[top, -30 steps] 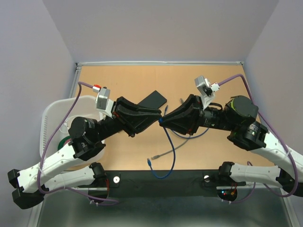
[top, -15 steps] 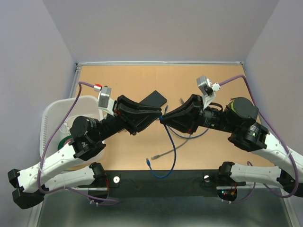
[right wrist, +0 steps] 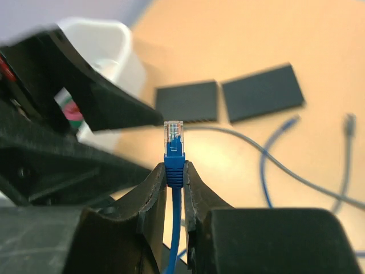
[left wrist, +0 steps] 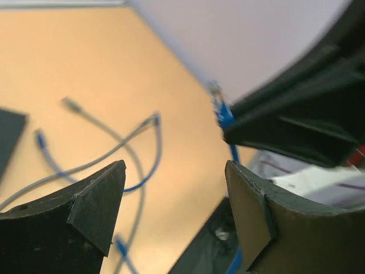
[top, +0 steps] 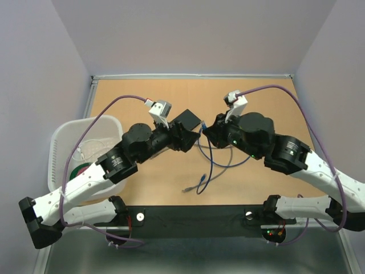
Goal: Insert the plug into the switch port
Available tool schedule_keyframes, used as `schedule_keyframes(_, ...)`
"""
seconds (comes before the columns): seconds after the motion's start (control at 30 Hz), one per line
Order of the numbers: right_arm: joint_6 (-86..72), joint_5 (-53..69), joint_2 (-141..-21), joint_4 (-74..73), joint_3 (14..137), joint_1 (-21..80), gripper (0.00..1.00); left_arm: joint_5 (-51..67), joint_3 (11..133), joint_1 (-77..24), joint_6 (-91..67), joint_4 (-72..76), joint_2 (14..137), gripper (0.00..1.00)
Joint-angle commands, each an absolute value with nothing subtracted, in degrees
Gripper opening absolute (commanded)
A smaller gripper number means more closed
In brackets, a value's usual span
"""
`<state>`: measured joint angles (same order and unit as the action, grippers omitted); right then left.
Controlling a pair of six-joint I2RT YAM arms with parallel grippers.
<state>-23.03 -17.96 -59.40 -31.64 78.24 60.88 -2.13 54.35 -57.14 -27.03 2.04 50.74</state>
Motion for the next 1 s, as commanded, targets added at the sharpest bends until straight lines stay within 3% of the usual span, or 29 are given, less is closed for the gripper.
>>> schedule_keyframes(0.0, -23.64, -27.68, -62.83, -40.78, 80.42, 61.08, 0.0, -5.9, 58.01, -49.61, -26.54, -7.28, 55.79, 0.81)
schedule_keyframes(0.1, -24.78, -29.7, -63.11, -40.87, 80.77, 61.08, 0.01, -0.54, 56.43, -45.19, -26.81, -8.35, 59.14, 0.78)
schedule_keyframes(0.27, -24.44, -34.8, -60.47, -40.34, 82.62, 61.08, 0.0, -1.75, 52.74, -43.68, -26.19, -6.77, 64.5, 0.78)
schedule_keyframes(0.6, -27.06, -30.5, -59.41, -39.81, 78.14, 61.08, 0.01, -2.55, 58.26, -40.52, -24.17, -7.21, 83.3, 0.78)
schedule_keyframes(0.97, -26.28, -31.29, -58.09, -39.64, 76.99, 61.08, 0.01, 4.31, 57.65, -40.69, -29.53, -2.72, 92.45, 0.75)
